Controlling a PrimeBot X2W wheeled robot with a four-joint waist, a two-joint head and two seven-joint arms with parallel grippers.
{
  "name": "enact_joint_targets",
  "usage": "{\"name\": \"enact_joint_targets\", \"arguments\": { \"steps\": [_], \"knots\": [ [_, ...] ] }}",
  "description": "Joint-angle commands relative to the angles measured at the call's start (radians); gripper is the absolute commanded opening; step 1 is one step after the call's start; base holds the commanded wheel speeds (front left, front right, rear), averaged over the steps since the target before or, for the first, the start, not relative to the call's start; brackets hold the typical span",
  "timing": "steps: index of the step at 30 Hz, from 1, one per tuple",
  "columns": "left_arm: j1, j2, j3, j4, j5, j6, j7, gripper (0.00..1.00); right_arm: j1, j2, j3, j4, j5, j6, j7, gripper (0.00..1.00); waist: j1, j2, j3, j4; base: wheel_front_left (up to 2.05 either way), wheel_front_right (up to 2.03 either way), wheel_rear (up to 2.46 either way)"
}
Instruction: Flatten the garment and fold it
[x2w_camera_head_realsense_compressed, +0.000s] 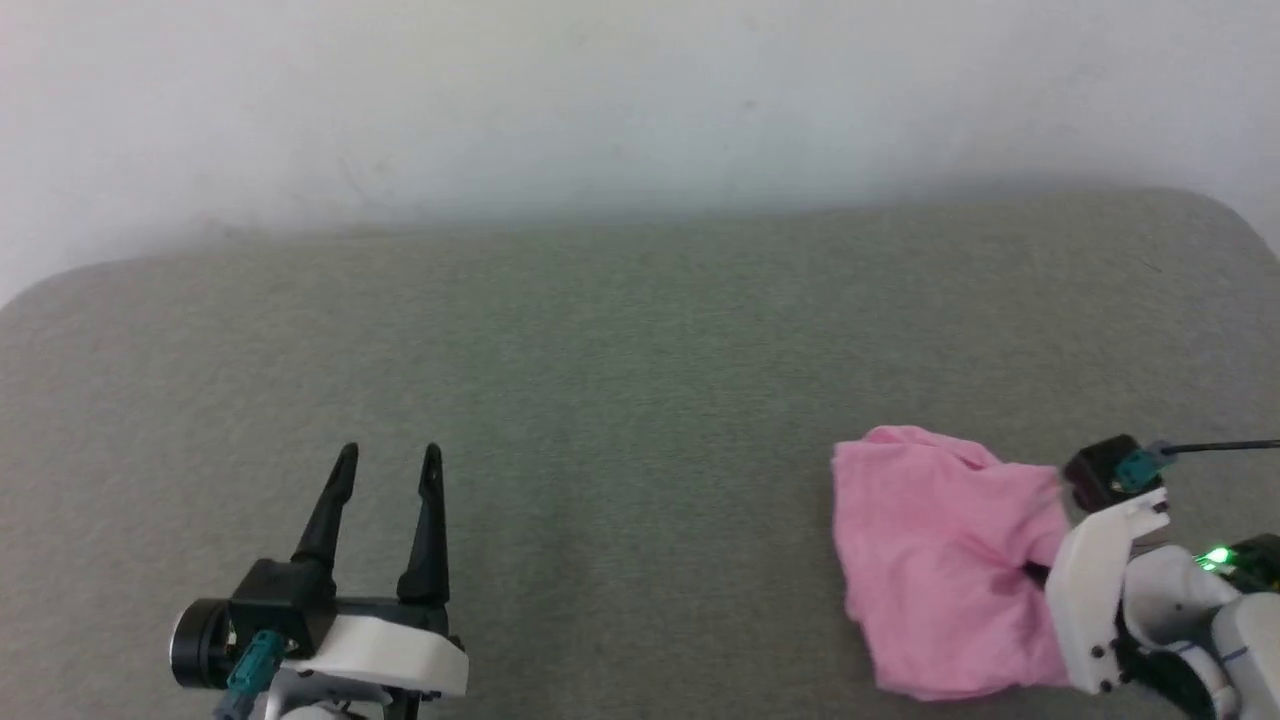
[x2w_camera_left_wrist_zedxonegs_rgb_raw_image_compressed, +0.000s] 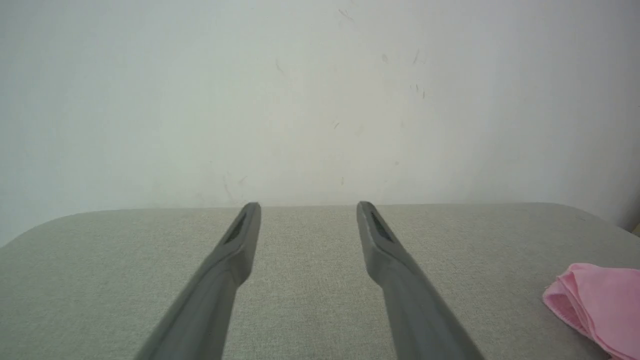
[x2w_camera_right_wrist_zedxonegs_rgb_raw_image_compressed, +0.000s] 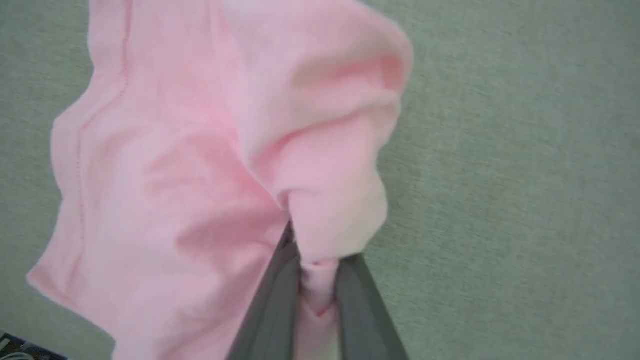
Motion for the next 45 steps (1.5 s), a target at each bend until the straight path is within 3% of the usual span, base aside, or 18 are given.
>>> {"name": "enact_joint_targets", "arguments": {
  "steps": [1, 8, 16, 17, 18, 19, 20, 28, 33, 38, 45],
  "knots": [
    [-0.023, -0.002, -0.007, -0.014, 0.016, -0.002, -0.005, 1.0, -0.027, -0.034, -0.005, 0.015, -0.014, -0.001, 0.0, 0.0, 0.0, 0.0, 0.085, -0.179, 0.0, 0.0, 0.0],
    [-0.151, 0.024, -0.054, -0.028, 0.062, -0.021, -0.005, 1.0, -0.143, -0.125, -0.062, 0.2, -0.016, -0.001, -0.099, 0.0, 0.0, 0.0, 0.25, -0.292, 0.0, 0.0, 0.0],
    [-0.277, 0.035, -0.1, -0.025, 0.094, -0.028, -0.004, 1.0, -0.315, -0.149, -0.169, 0.452, -0.042, -0.001, -0.337, 0.0, 0.0, 0.0, 0.372, -0.3, 0.0, 0.0, 0.0],
    [-0.286, 0.036, -0.103, -0.025, 0.095, -0.028, -0.004, 1.0, -0.334, -0.146, -0.183, 0.481, -0.047, -0.001, -0.368, 0.16, 0.0, 0.0, 0.378, -0.297, 0.0, 0.0, 0.0],
    [-0.292, 0.035, -0.105, -0.025, 0.094, -0.028, -0.004, 1.0, -0.353, -0.143, -0.196, 0.507, -0.055, -0.001, -0.405, 0.45, 0.0, 0.0, 0.383, -0.294, 0.0, 0.0, 0.0],
    [-0.297, 0.034, -0.106, -0.025, 0.093, -0.026, -0.004, 1.0, -0.371, -0.14, -0.212, 0.53, -0.064, -0.001, -0.452, 0.9, 0.0, 0.0, 0.387, -0.291, 0.0, 0.0, 0.0],
    [-0.3, 0.033, -0.109, -0.024, 0.093, -0.024, -0.004, 1.0, -0.384, -0.134, -0.225, 0.557, -0.072, -0.001, -0.491, 1.0, 0.0, 0.0, 0.389, -0.287, 0.0, 0.0, 0.0],
    [-0.28, 0.022, -0.108, -0.017, 0.064, -0.001, -0.004, 1.0, -0.401, -0.114, -0.324, 0.698, -0.171, -0.001, -0.832, 1.0, 0.0, 0.0, 0.34, -0.237, 0.0, 0.0, 0.0],
    [-0.242, 0.015, -0.104, -0.01, 0.046, 0.016, -0.004, 1.0, -0.362, -0.095, -0.338, 0.685, -0.165, -0.001, -0.929, 1.0, 0.0, 0.0, 0.276, -0.2, 0.0, 0.0, 0.0],
    [-0.186, 0.007, -0.091, -0.014, 0.017, 0.044, -0.004, 1.0, -0.262, -0.059, -0.333, 0.557, -0.172, -0.001, -0.968, 1.0, 0.0, 0.0, 0.19, -0.133, 0.0, 0.0, 0.0],
    [-0.091, 0.003, -0.046, -0.005, -0.019, 0.069, -0.005, 1.0, -0.074, 0.068, -0.29, 0.283, -0.194, -0.001, -0.925, 1.0, 0.0, 0.0, 0.081, -0.03, 0.0, 0.0, 0.0]
  ]
}}
